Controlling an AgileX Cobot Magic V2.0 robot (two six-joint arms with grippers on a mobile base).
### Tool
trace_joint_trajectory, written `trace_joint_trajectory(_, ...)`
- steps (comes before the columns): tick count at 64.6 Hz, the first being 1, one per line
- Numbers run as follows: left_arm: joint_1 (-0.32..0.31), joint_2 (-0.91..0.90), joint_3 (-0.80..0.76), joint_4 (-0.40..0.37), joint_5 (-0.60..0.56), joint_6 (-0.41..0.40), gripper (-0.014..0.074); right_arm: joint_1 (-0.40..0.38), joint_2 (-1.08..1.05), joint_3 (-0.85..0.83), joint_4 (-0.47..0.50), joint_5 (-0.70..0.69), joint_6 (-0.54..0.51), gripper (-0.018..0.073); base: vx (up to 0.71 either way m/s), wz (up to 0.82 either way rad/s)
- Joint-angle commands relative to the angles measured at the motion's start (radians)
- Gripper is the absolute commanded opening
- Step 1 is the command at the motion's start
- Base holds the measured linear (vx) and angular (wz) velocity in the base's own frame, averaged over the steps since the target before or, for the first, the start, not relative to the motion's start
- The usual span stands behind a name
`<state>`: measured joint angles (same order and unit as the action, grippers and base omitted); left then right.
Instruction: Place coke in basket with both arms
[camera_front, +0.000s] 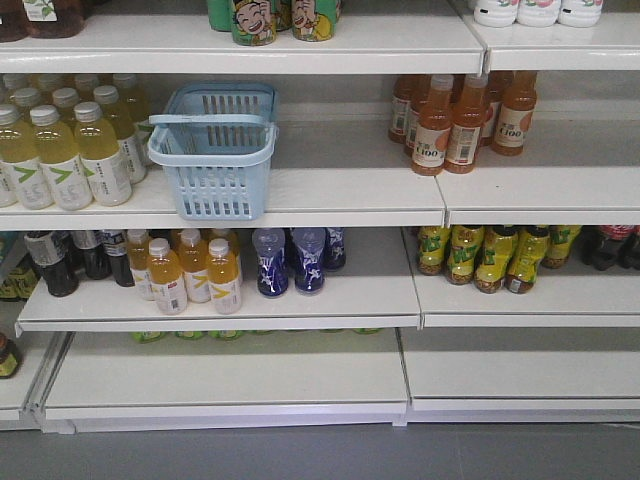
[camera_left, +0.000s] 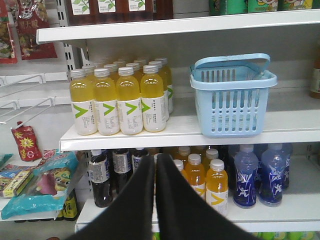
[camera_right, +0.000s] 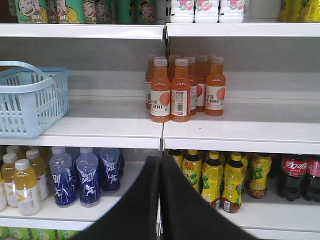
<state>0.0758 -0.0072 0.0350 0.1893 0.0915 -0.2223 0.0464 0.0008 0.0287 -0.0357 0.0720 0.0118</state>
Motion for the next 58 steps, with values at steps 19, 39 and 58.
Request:
trace_joint_trajectory(19, -0.004, -0.020, -0.033, -0.004, -0.079, -0.004, -0.0006, -0.006, 0.017, 0.005, -0.008, -0.072, -0.002, -0.0010, 0.13, -0.04)
trace_joint_trajectory(39, -0.004, -0.020, -0.033, -0.004, -0.079, -0.004, -0.0006, -0.006, 0.017, 0.005, -0.008, -0.072, -0.002, -0.0010, 0.10, -0.02)
trace_joint_trajectory(58, -0.004, -0.020, -0.033, -0.004, -0.079, -0.004, -0.0006, -0.006, 0.017, 0.005, -0.008, -0.072, -0.002, -0.0010, 0.07, 0.00)
